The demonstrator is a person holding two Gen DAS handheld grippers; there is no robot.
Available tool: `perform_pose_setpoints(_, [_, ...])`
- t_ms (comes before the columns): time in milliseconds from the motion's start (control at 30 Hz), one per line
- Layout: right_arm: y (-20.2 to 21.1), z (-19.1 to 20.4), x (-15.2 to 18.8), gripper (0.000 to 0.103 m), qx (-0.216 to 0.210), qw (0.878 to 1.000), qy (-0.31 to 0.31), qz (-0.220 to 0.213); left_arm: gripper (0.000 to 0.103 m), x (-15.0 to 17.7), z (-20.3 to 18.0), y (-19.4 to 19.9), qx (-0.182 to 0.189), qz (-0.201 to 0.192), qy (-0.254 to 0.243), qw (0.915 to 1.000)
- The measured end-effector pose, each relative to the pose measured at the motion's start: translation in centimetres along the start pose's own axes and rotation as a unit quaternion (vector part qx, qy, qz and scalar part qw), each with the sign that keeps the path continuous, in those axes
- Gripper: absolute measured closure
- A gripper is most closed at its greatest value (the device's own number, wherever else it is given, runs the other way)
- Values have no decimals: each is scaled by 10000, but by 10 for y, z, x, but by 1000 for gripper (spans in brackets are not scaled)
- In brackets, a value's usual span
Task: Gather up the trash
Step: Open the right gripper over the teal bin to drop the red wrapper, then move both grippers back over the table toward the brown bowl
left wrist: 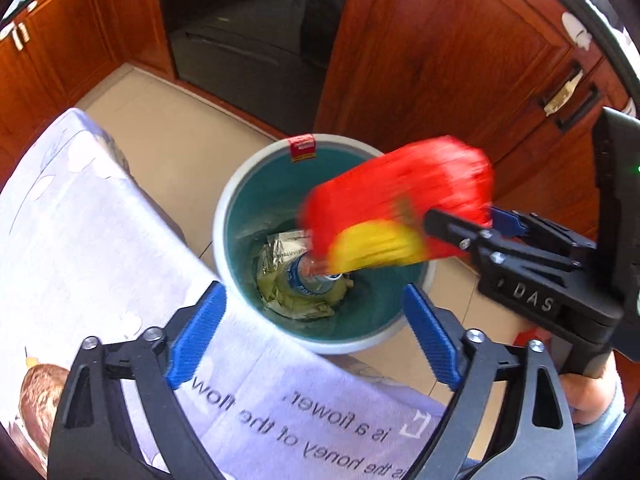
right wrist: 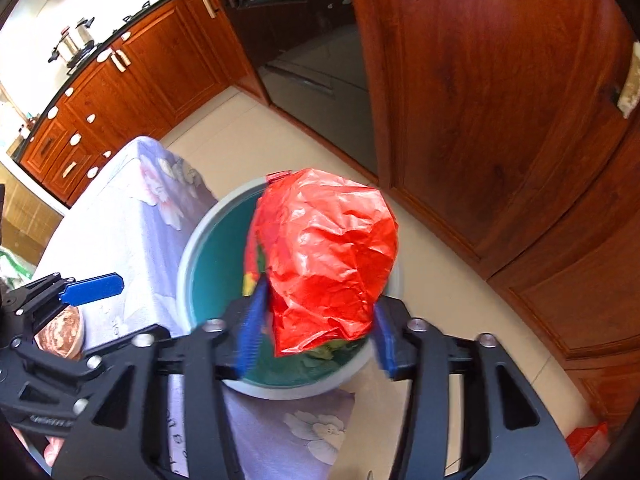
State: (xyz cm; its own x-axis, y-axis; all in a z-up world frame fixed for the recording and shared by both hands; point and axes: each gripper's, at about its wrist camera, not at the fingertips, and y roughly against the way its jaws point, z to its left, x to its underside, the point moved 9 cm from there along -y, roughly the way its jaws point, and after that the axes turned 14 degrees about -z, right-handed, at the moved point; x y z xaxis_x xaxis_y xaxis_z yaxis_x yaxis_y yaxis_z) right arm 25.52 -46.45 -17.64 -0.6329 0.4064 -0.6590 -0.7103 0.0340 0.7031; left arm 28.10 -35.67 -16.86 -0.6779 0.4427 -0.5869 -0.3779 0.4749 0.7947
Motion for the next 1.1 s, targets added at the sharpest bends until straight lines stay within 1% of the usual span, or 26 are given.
perform_pose_setpoints(33, [0,3,0,21,-12,10000,21,-8,8,0,2,4,-3,-44,14,10000])
perform_pose_setpoints(200, [1,15,3,15,-78,9999,-47,59,5,4,6,20,-3,-116,68,9999])
perform_pose_setpoints(467, [10,24,12,15,-38,9996,-157,218,4,12,13,39,-36,-217,149,9996])
perform_pose_setpoints(667, [23,29,13,15,-33,9997,-114,191,4,17,13,53,-16,-324,168,9993])
perform_pose_setpoints(733, [26,31,12,12,-17,9998,-89,191,4,18,14,59,-26,-371,167,9992])
perform_pose_setpoints(833, [34,37,10,11,-19,9999,-45,120,4,21,17,68,-29,-433,205,9988])
perform_pose_setpoints(1100, [46,66,11,11,-171,9998,126,70,4,35,39,100,-236,-596,315,9974])
